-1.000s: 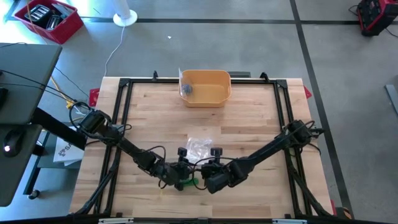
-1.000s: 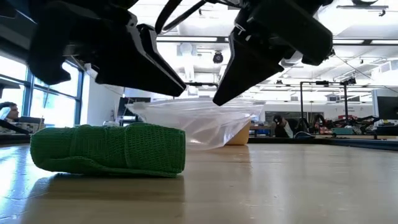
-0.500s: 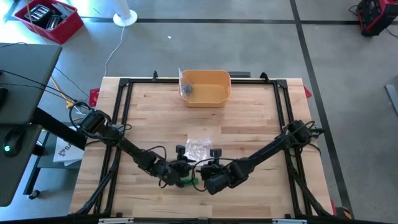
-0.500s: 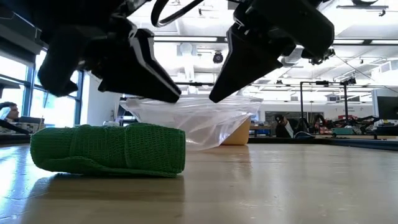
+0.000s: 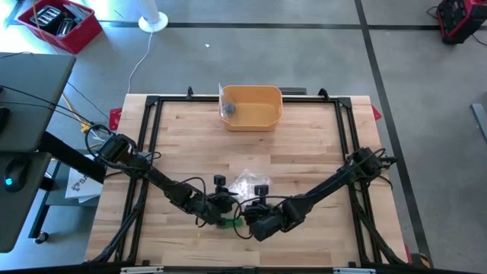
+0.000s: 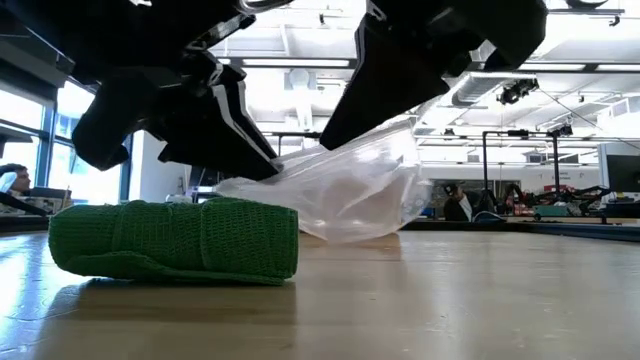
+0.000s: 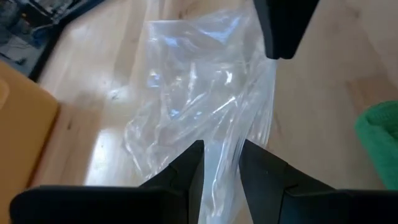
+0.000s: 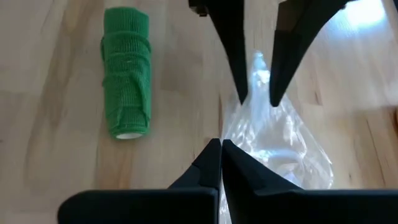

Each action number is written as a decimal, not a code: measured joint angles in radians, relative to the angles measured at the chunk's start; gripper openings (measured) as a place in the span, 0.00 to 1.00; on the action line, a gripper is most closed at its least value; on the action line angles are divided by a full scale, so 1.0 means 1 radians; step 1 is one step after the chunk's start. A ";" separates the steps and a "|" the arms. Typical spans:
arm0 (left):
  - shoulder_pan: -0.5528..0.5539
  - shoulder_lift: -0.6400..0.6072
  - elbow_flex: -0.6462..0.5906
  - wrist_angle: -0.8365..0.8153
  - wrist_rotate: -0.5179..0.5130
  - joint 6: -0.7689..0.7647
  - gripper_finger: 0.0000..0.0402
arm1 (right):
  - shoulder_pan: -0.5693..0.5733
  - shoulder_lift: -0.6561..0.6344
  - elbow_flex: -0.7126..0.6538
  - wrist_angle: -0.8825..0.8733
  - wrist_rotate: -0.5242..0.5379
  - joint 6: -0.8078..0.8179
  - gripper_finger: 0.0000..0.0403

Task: Roll bandage
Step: Put the rolled green bandage into the transparent zip bag

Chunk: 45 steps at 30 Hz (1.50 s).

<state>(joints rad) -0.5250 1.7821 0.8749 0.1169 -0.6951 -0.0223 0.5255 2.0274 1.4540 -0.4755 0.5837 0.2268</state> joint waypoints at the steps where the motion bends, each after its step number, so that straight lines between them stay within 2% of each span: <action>1: 0.002 0.000 0.000 0.000 0.013 0.000 0.23 | 0.000 0.000 0.000 0.003 0.000 0.000 0.00; 6: 0.016 0.006 -0.001 0.002 0.065 -0.020 0.23 | -0.001 0.000 0.000 0.028 0.001 -0.014 0.00; 14: 0.024 0.007 -0.001 0.017 0.070 -0.082 0.22 | -0.001 0.000 0.000 0.053 0.017 -0.026 0.00; 19: 0.018 0.028 0.000 0.019 0.065 -0.087 0.10 | 0.000 0.000 0.000 0.060 0.026 -0.026 0.00; 22: 0.005 0.054 0.000 0.008 -0.021 -0.147 0.02 | 0.010 0.000 0.000 0.063 0.083 -0.029 0.00; 24: -0.007 0.063 0.000 -0.029 -0.117 -0.229 0.01 | 0.020 0.000 0.000 0.062 0.141 -0.034 0.00; 26: -0.018 0.063 0.006 -0.092 -0.171 -0.293 0.00 | 0.032 0.000 0.001 0.048 0.194 -0.033 0.01; 30: -0.035 0.060 0.102 -0.342 -0.234 -0.432 0.00 | 0.051 -0.017 0.001 0.021 0.203 -0.045 0.09; 34: -0.035 0.059 0.239 -0.599 -0.223 -0.520 0.00 | 0.053 -0.041 0.001 0.068 0.120 -0.130 0.25; 36: -0.033 0.059 0.294 -0.649 -0.212 -0.516 0.00 | 0.055 -0.042 0.001 0.098 0.088 -0.243 0.33; 39: -0.033 0.059 0.351 -0.661 -0.200 -0.473 0.00 | 0.059 -0.043 0.001 0.136 0.122 -0.399 0.42; 43: -0.033 0.058 0.394 -0.662 -0.199 -0.471 0.00 | 0.056 -0.043 0.001 0.115 0.249 -0.437 0.46; 45: -0.033 0.058 0.404 -0.662 -0.198 -0.475 0.00 | 0.049 -0.043 0.001 0.097 0.251 -0.434 0.46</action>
<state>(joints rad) -0.5579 1.8404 1.2792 -0.5449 -0.8928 -0.4969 0.5742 1.9839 1.4551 -0.3789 0.8345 -0.2075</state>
